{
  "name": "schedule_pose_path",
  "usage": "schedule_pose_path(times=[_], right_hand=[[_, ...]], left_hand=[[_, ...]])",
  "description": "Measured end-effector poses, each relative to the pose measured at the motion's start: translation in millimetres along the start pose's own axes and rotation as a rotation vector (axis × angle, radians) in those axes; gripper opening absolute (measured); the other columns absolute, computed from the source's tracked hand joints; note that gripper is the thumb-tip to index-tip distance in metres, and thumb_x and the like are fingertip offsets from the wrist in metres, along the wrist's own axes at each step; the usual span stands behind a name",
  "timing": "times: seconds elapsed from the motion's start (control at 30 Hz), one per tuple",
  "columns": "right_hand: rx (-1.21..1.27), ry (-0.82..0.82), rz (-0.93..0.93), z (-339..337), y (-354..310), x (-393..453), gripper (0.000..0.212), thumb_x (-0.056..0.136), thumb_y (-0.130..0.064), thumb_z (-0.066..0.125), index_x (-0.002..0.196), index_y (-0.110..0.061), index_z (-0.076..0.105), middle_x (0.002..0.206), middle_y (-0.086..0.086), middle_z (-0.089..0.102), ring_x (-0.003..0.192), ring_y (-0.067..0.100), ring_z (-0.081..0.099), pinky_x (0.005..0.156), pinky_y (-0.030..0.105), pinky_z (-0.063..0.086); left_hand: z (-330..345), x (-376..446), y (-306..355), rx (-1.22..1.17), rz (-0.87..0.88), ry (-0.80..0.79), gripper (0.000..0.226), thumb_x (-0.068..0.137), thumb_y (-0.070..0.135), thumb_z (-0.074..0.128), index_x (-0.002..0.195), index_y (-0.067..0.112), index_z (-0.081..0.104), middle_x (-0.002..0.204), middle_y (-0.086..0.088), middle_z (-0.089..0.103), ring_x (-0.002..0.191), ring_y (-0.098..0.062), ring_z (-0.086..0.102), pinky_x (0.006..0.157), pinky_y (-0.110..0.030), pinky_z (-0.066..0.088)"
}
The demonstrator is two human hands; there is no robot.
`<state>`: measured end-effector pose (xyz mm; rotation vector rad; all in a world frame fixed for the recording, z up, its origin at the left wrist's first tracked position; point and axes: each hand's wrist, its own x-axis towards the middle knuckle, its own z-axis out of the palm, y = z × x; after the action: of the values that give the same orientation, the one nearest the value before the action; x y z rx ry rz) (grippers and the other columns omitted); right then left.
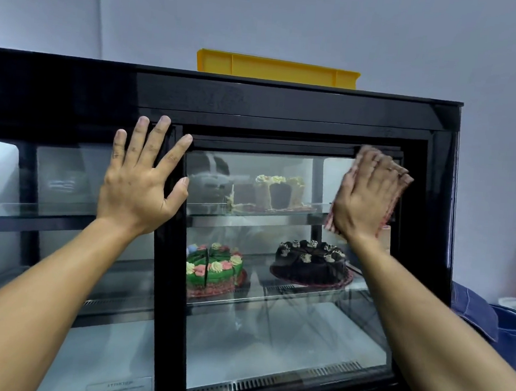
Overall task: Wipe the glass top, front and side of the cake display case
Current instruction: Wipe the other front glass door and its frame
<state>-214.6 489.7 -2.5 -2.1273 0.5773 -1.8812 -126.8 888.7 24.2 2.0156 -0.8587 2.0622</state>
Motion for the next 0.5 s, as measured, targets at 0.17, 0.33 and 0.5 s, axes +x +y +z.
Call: schedule_pose_path(times=[0.17,0.33,0.5], right_hand=[[-0.071,-0.091,-0.374,-0.6,8.4,5.8,0.064,0.107,-0.051,0.023,0.166,-0.032,0.009,0.174,0.003,-0.008,0.160,0.028,-0.009,0.129,0.046,-0.007],[0.048,-0.033,0.134,-7.8,41.1,7.3,0.067,0.105,-0.049,0.017,0.167,-0.028,0.000,0.174,0.008,-0.009,0.160,0.030,-0.009,0.129,0.051,-0.004],[0.130,0.074,0.440,16.4,-46.0,-42.1,0.070,0.106,-0.053,0.012,0.166,-0.019,-0.001,0.173,0.013,-0.007,0.160,0.035,-0.007,0.128,0.051,-0.009]], left_hand=[[-0.9,-1.1,-1.2,0.000,0.005,-0.005,0.070,0.101,0.049,0.039,0.165,0.024,0.027,0.174,-0.010,0.014,0.161,-0.033,0.006,0.130,-0.057,0.004],[1.1,0.0,-1.8,0.002,0.001,-0.008,0.070,0.102,0.050,0.036,0.165,0.020,0.027,0.174,-0.009,0.014,0.162,-0.032,0.006,0.129,-0.058,0.005],[-0.4,0.1,-1.3,-0.014,-0.009,-0.013,0.067,0.104,0.048,0.033,0.165,0.022,0.028,0.174,-0.008,0.015,0.162,-0.032,0.006,0.129,-0.057,0.003]])
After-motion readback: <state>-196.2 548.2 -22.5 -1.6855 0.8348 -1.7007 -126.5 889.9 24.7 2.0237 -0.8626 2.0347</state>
